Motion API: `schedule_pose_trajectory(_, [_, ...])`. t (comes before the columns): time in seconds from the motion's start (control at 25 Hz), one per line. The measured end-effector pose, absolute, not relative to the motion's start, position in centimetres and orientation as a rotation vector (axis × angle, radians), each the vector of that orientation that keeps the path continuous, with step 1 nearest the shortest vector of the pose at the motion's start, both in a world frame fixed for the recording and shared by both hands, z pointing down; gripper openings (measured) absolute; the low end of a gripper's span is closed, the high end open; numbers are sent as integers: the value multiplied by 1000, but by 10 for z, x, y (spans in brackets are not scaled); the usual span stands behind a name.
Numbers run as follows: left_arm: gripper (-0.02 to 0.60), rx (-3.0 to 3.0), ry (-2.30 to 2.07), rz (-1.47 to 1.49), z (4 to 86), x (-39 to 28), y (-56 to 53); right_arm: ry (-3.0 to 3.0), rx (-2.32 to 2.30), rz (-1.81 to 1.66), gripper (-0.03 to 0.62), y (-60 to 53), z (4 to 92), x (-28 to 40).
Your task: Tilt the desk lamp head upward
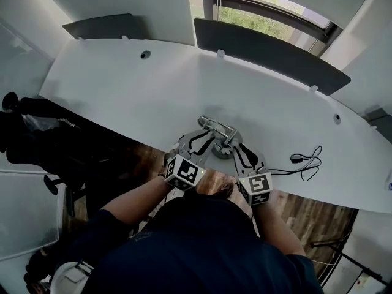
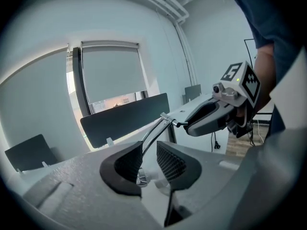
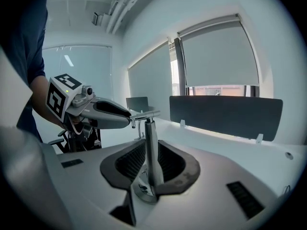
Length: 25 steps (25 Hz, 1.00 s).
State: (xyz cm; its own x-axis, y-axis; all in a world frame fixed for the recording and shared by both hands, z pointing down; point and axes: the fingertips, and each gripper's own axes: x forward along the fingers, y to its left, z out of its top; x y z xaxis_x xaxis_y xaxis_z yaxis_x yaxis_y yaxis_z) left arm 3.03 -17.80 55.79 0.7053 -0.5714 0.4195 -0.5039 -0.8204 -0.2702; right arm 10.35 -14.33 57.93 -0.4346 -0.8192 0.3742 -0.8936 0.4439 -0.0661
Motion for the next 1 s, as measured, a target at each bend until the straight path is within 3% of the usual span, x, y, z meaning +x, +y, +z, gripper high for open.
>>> schedule_pose_trajectory(0.4, [97,-2693,905,-933,603,29,-207,-2344,1406,321,155,-163,603,91])
schedule_pose_trajectory(1.0, [97,-2596,975,-976,631,27,-236,-2321,1374,274,166,-185,617,77])
